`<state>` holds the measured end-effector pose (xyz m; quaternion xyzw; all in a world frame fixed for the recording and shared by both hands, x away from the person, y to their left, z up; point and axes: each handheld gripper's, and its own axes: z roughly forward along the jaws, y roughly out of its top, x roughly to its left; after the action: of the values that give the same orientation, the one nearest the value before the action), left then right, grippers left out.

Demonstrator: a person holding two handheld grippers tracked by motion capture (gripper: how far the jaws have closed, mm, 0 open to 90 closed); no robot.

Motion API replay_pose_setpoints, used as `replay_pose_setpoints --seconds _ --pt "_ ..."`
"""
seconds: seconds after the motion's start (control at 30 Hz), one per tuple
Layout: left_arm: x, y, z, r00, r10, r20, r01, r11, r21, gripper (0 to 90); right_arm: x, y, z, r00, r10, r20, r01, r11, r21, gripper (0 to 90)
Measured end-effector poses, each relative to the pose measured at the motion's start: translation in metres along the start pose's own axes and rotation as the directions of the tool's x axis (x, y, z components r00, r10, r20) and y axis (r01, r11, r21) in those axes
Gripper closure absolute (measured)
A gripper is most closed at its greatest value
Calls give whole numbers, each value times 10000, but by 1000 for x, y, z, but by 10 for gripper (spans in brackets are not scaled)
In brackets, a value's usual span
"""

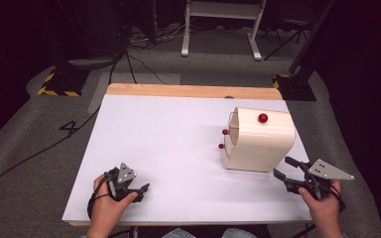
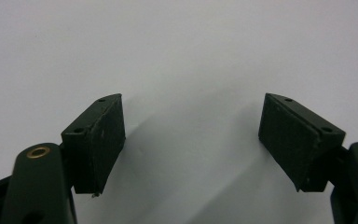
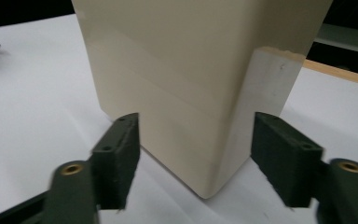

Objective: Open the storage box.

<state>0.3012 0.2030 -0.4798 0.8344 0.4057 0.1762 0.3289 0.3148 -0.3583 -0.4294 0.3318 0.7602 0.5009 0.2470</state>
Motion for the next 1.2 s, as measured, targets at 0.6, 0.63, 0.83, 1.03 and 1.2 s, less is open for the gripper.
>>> replay_pose_setpoints --seconds 0.6,0.63,0.83,1.03,1.2 --pt "-1 0 1 10000 -33 23 33 10000 16 234 -5 3 26 9561 -262 -2918 273 9996 -3 581" --pt "-1 0 1 10000 -33 23 33 10000 17 234 -6 3 27 9574 -293 -2873 307 9995 3 602" --pt "-2 0 1 10000 -31 -11 31 10000 -42 235 -14 1 28 9788 -252 -2031 285 9995 137 608" --pt "-2 0 1 10000 -38 3 38 10000 -34 234 -22 -1 32 9880 -261 -1523 309 9991 298 600" --pt "-2 0 1 10000 -2 -19 2 10000 -26 234 -31 -1 39 9961 -111 -871 143 9992 366 542"
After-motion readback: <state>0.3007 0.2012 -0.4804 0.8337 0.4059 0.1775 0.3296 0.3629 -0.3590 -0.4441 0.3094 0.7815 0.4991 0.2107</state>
